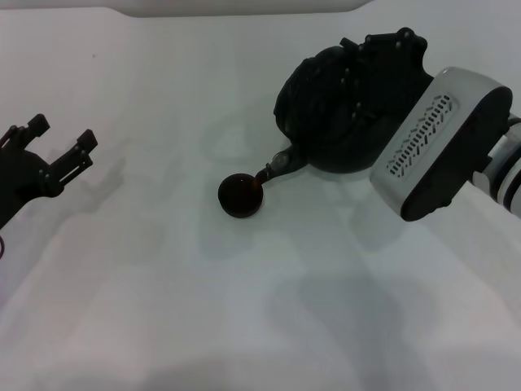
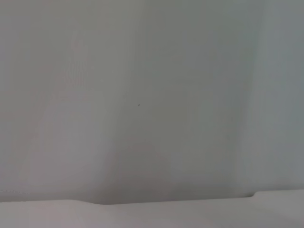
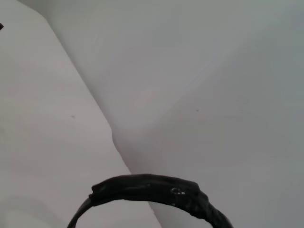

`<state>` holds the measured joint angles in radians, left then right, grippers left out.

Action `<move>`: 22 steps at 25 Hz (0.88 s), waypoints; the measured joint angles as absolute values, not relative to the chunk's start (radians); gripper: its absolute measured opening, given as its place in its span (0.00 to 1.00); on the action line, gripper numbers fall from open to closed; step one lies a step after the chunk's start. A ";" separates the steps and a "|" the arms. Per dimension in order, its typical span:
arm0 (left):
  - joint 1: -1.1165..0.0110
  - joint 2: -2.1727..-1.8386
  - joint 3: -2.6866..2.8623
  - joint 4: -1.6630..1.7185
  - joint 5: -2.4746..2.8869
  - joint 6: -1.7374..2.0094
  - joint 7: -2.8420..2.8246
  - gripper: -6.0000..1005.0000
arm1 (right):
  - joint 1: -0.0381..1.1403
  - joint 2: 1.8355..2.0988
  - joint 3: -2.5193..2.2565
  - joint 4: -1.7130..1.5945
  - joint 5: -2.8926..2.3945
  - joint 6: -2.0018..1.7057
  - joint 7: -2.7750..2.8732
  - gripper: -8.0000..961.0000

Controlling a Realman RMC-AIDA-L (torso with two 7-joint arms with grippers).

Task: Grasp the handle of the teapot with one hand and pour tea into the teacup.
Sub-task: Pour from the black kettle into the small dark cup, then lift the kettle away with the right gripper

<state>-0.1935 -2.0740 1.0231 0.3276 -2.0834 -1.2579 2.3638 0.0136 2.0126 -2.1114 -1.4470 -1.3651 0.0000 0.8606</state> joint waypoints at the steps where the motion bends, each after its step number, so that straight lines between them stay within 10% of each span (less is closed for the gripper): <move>1: -0.194 -2.074 1.023 0.328 -2.084 -1.258 2.364 0.86 | 0.014 2.013 -2.111 -1.448 -1.365 0.000 0.861 0.12; 22: -0.199 -2.069 1.023 0.342 -2.085 -1.234 2.364 0.86 | -0.072 1.970 -1.986 -1.481 -1.027 -0.182 0.869 0.12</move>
<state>-0.1991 -2.0688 1.0231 0.3422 -2.0847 -1.2341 2.3638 -0.0723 1.9705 -1.9855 -1.4810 -1.0272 -0.1820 0.8689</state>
